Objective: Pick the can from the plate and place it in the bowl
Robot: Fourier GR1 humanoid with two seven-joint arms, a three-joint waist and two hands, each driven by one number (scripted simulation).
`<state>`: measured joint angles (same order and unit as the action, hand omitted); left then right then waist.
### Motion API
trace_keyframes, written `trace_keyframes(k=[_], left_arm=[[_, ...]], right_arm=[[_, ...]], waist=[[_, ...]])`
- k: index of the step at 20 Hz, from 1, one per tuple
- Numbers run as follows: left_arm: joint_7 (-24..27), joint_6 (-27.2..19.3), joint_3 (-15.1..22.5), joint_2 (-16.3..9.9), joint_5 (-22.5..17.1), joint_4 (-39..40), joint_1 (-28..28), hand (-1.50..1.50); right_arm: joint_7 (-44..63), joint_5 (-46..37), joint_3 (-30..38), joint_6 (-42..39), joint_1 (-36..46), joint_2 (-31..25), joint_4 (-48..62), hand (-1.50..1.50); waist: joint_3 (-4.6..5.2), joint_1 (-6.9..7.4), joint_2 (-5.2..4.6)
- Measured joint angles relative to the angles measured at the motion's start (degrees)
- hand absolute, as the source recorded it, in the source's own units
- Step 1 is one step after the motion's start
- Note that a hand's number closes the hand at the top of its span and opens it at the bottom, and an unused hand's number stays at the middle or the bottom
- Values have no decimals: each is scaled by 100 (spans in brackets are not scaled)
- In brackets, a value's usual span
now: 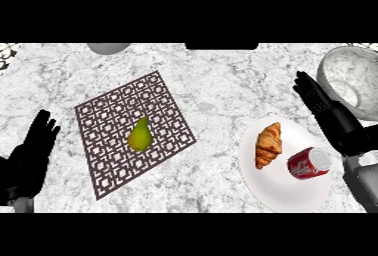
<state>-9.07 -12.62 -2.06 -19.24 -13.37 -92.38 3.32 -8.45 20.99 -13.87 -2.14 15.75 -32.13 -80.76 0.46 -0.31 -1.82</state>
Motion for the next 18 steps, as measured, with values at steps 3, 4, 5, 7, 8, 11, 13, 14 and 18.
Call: trace_keyframes(k=[3, 4, 5, 7, 8, 11, 13, 14, 18], left_arm=[[157, 66, 156, 98, 150, 148, -197, 0], [205, 70, 270, 146, 232, 131, -282, 0], [276, 93, 331, 162, 284, 107, -377, 0], [353, 147, 469, 184, 368, 46, -508, 0], [374, 161, 503, 200, 379, 41, -513, 0], [425, 155, 614, 288, 432, 37, -567, 0], [447, 144, 725, 363, 493, 43, -601, 0], [456, 147, 781, 399, 525, 67, -634, 0], [475, 151, 941, 526, 629, 132, -784, 0]], right_arm=[[516, -118, -45, 353, -152, 110, -168, 150], [758, -198, -118, 562, -200, 176, -225, 150], [994, -245, -154, 731, -294, 185, -291, 150], [1285, -725, -301, 1025, -452, -107, -244, 150], [1356, -999, -229, 1371, -531, -229, -169, -150], [1278, -1354, 103, 2617, -794, 110, -261, -150], [1048, -1528, 162, 3356, -1021, 547, -558, -150], [899, -1654, 149, 3675, -1190, 720, -734, -150], [775, -2414, -128, 4760, -1917, 1038, -1730, -150]], waist=[[-19, -25, 100], [-22, -48, 124], [-22, -82, 145], [18, -175, 179], [22, -275, 205], [-9, -446, 250], [-23, -459, 262], [-26, -434, 259], [-28, -324, 247]])
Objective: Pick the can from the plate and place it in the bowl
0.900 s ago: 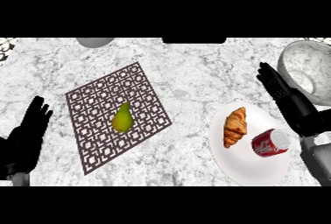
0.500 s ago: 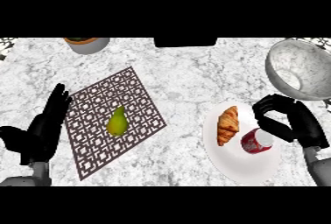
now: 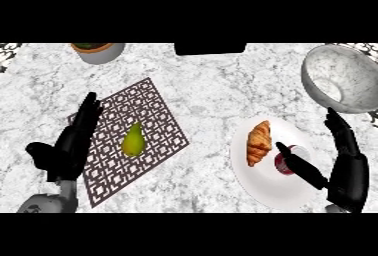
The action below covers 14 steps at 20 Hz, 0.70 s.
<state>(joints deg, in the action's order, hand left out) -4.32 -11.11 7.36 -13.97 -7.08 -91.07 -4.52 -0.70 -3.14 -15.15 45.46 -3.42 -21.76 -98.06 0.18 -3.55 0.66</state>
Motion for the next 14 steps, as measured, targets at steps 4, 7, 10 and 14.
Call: trace_keyframes(k=[4, 7, 10, 14], left_arm=[[63, 29, 88, 90, 88, 129, -113, 0], [-26, -36, 152, 172, 169, 127, -237, 0], [-9, -50, 210, 264, 225, 222, -314, 0], [-27, 9, 188, 302, 224, 344, -468, 0]], right_arm=[[1029, -982, -113, 543, -496, -346, -910, -150], [2093, -1644, -9, 487, -747, -696, -1386, -150], [3276, -2114, 146, 67, -759, -995, -1927, -150], [4680, -2361, 307, -672, -567, -1171, -2448, -150]], waist=[[8, 118, -25], [13, 173, -37], [14, 228, -50], [9, 290, -61]])
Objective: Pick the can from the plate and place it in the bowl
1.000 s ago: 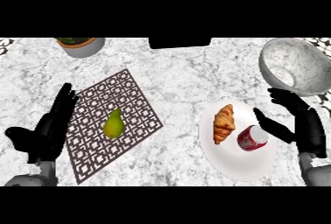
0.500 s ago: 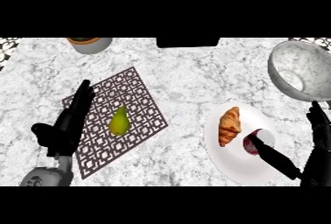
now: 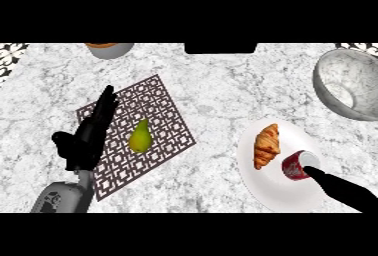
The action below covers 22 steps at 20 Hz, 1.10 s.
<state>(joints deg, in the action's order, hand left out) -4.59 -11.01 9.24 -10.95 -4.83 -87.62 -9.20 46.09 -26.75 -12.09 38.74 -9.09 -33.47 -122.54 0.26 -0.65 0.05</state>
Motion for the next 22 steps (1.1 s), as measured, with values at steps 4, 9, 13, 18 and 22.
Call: trace_keyframes(k=[4, 9, 13, 18, 22], left_arm=[[59, 20, 35, 56, 35, -19, 34, 0], [90, 87, 3, 86, 59, 53, 30, 0], [-21, 47, 30, 182, 135, -103, 81, 0], [-25, 140, -85, 202, 200, -135, 102, 0], [-39, 173, -146, 289, 331, -128, 93, 0]], right_arm=[[1048, 42, 65, -700, 278, -95, -165, -150], [1419, 244, -1, -1156, 474, 35, 123, -150], [1503, 320, -13, -1390, 520, 212, 222, -150], [1228, 376, 33, -1496, 146, 503, 142, -150], [1047, 371, 170, -1613, 1, 819, 7, -150]], waist=[[-7, 60, -6], [-17, 81, -10], [-23, 75, -5], [-23, 53, -1], [-27, 48, -1]])
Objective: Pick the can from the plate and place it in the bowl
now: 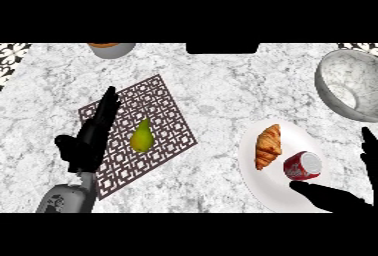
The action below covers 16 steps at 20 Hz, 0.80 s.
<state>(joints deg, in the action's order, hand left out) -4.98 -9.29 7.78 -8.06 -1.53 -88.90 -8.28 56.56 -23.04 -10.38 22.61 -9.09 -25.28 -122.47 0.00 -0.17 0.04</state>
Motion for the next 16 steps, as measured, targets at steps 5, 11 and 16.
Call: trace_keyframes(k=[5, 11, 16], left_arm=[[26, 151, -106, 18, 29, -19, 57, 0], [100, 192, -203, 161, 123, 162, -7, 0], [-21, 238, -224, 212, 204, 51, -26, 0]], right_arm=[[-276, -63, 62, -55, -88, 394, -112, -150], [-584, 34, 217, -152, -228, 818, -129, -150], [-1076, 145, 258, -137, -377, 1181, 190, -150]], waist=[[2, 1, 2], [0, -2, 0], [1, 1, 1]])
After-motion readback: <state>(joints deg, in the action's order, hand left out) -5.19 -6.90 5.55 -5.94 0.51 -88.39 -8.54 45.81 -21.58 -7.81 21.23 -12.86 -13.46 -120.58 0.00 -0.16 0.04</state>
